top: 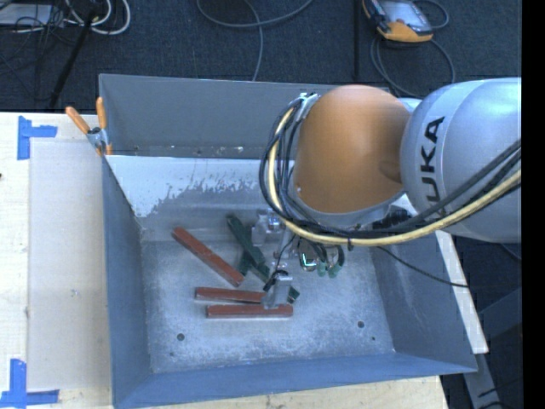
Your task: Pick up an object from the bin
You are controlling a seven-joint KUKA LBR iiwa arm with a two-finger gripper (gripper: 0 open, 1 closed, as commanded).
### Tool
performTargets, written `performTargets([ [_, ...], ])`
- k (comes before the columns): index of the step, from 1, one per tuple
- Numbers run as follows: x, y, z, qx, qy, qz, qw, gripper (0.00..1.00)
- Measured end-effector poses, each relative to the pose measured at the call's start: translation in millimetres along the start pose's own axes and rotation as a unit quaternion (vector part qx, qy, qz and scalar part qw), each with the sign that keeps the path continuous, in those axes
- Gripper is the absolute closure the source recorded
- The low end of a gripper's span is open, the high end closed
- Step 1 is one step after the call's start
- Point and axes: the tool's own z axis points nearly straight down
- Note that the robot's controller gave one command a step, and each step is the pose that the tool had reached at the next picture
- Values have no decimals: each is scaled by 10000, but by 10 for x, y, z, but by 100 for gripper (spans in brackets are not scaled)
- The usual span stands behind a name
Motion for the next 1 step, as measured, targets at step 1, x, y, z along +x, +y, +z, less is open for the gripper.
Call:
performTargets([
  [1, -15, -7, -36, -6, -37, 18, 10000, 0],
])
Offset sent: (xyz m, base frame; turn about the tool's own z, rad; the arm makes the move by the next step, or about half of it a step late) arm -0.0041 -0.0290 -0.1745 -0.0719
